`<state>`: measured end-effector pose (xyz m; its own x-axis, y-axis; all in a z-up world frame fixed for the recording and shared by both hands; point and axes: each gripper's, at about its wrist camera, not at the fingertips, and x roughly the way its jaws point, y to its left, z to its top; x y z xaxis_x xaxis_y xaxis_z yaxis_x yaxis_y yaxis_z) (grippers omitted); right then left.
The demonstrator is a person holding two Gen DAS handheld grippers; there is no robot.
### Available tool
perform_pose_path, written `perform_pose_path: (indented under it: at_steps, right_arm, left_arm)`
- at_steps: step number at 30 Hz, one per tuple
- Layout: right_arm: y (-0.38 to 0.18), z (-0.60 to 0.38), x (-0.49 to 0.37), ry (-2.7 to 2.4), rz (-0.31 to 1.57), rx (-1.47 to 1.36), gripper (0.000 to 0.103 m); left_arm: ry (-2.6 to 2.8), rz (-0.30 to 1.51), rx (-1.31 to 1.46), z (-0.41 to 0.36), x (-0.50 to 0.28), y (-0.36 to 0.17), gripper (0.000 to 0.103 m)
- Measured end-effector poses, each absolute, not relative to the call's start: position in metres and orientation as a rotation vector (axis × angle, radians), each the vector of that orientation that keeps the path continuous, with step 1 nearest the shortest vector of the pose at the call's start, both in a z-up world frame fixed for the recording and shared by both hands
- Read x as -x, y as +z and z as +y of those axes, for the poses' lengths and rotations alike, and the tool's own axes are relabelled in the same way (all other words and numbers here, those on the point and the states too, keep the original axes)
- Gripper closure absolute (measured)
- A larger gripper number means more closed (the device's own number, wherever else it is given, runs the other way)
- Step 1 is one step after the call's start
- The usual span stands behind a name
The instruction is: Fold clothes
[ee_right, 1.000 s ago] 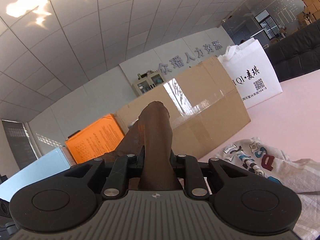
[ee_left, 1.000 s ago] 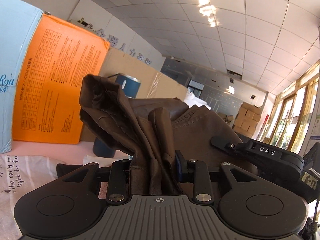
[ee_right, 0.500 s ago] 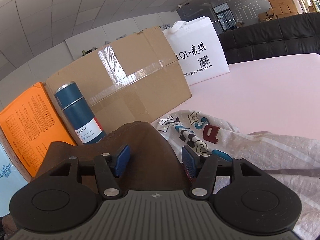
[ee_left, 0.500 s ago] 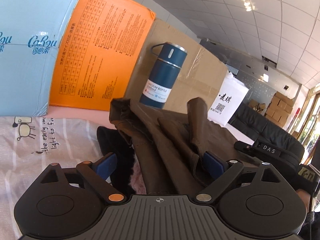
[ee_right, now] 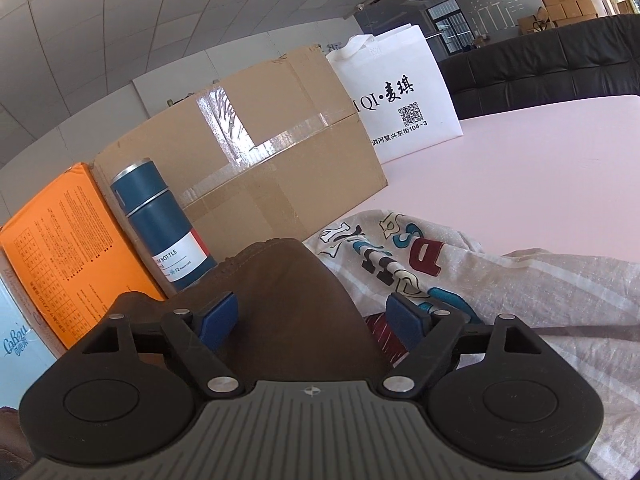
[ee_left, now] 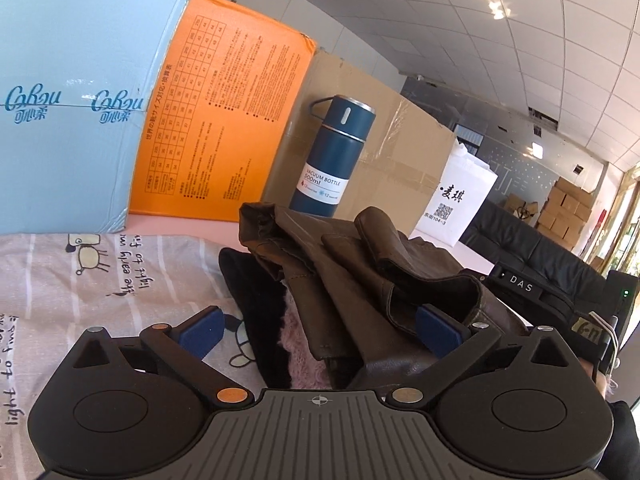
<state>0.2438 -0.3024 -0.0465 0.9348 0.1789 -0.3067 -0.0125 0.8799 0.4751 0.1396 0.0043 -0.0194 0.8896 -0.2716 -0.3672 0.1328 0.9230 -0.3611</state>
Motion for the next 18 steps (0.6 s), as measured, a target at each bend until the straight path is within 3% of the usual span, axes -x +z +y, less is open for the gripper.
perform_pose_path:
  at_steps: [10,18]
  right_arm:
    - [-0.041,-0.323,-0.195,0.025,0.192,-0.612,0.023]
    - [-0.018,-0.32,-0.125,0.104,0.182,-0.657,0.014]
  left_arm:
    - [-0.231,0.362,0.333,0.022,-0.092,0.004,0.0]
    - [-0.245,0.312,0.341,0.042,-0.07,0.019,0.0]
